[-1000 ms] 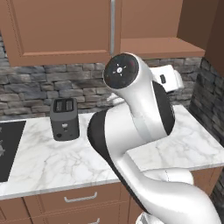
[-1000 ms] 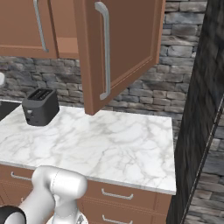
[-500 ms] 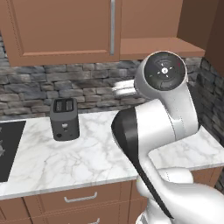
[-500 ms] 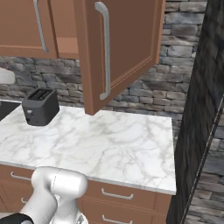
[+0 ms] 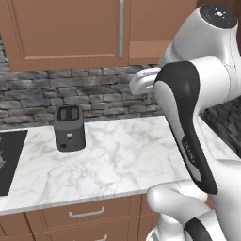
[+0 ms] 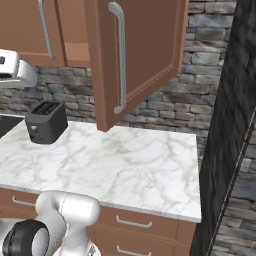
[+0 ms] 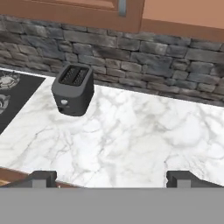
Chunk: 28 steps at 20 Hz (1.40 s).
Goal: Open the cabinet. Pick the soap dispenser and place it next to the sink. Then close the cabinet.
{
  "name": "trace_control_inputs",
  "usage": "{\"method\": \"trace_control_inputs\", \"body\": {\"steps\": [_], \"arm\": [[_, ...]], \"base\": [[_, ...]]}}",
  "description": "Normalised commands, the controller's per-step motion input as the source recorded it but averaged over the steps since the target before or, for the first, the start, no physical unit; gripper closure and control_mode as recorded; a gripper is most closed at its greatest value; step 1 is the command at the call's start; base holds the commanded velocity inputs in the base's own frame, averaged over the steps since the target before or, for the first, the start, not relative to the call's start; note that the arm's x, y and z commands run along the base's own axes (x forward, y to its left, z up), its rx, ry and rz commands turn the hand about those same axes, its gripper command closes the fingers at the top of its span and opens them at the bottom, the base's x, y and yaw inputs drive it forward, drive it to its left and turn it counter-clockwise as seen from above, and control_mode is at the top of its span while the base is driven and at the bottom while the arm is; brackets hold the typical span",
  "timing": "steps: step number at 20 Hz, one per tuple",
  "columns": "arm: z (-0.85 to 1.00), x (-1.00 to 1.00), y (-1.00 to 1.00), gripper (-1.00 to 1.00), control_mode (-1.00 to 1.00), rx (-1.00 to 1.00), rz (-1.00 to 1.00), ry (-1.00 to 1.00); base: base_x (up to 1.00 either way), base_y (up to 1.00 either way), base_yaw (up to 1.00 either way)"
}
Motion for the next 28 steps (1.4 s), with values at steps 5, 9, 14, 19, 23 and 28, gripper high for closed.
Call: {"method": "trace_control_inputs", "body": {"steps": [5,9,14,19,23,28], "arm": [[-0.21,0.89,0.00,-1.00,-1.00,0.05,0.17,0.06],[-0.50,0.91,0.00,-1.00,-1.00,0.02,0.03,-0.07],[-0.07,0.45,0.10,-1.00,-1.00,0.01,0.00,-0.09],[0.32,0.23,0.16,-1.00,-1.00,0.04,0.00,0.01],[0.42,0.30,0.11,-1.00,-1.00,0.05,0.00,0.07],[0.10,0.42,0.01,-1.00,-1.00,0.01,0.00,0.01]], "base": [[0.00,0.00,0.00],[0.00,0.00,0.00],[0.00,0.00,0.00],[0.00,0.00,0.00],[0.00,0.00,0.00],[0.00,0.00,0.00]]}}
